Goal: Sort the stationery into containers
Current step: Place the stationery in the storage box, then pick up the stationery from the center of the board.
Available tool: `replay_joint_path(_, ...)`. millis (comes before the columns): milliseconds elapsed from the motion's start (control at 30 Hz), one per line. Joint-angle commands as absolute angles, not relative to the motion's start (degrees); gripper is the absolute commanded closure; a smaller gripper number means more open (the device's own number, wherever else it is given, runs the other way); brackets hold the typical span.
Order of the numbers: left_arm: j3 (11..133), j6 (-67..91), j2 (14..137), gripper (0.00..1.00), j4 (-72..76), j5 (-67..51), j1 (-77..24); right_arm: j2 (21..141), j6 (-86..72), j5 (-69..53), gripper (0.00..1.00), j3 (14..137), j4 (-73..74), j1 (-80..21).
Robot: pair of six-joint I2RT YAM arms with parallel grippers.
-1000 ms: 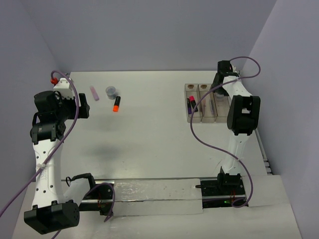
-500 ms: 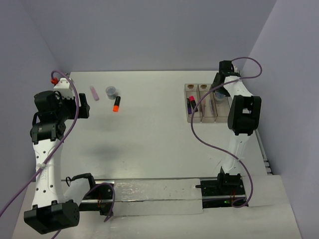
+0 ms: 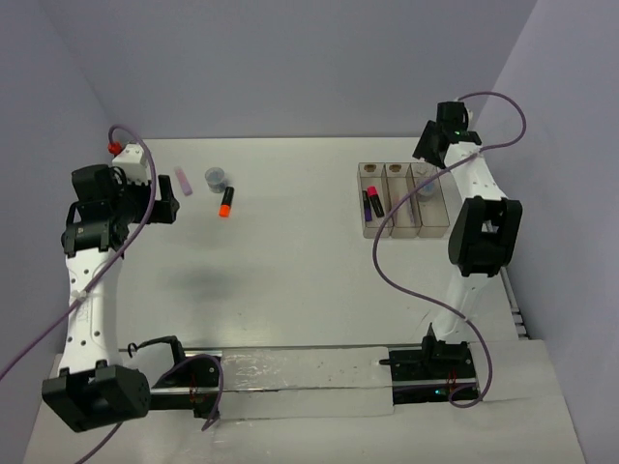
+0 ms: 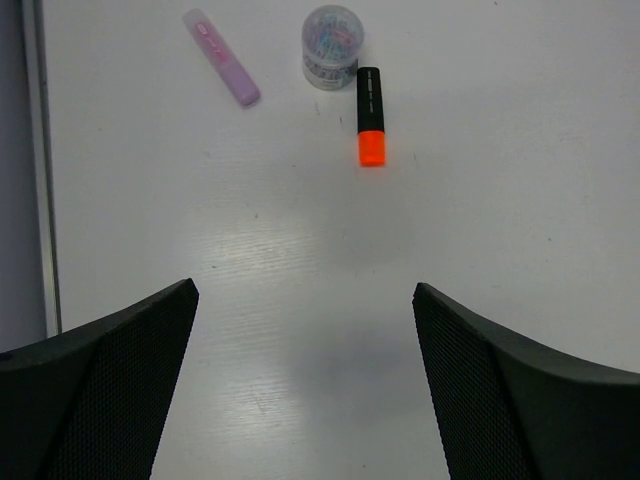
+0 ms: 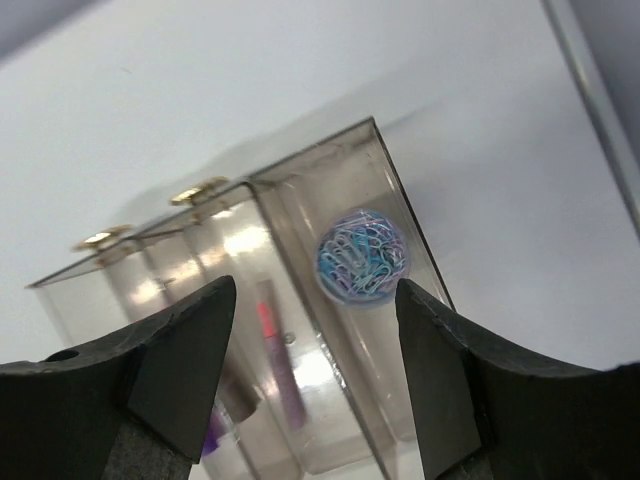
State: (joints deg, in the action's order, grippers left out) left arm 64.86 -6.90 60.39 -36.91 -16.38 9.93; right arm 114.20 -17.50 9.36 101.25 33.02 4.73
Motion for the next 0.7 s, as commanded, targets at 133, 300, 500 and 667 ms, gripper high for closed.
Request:
replay_joint_path(133,79.18,-7.25,76.67,0.08,-33.95,-19.0,7.66,103.23,-17.41,5.7,0.28,98.68,29.64,2.72)
replay_joint_path(300,89.04,-7.62,93.27,0.07,-29.89,-10.08,-1.47,98.42,-16.31,5.32,0.28,92.95,27.34,-1.8)
replay_joint_path(500,101.19,-2.3,111.34,0.06,-26.55,-4.99,-1.85,94.7,-14.92,6.04,0.28,89.8,26.62,-6.11)
replay_joint_path(667,105.12,-0.53,119.0,0.06,-22.94,-4.22,-2.11,92.46,-14.06,5.8,0.28,87.98,25.93,-8.79)
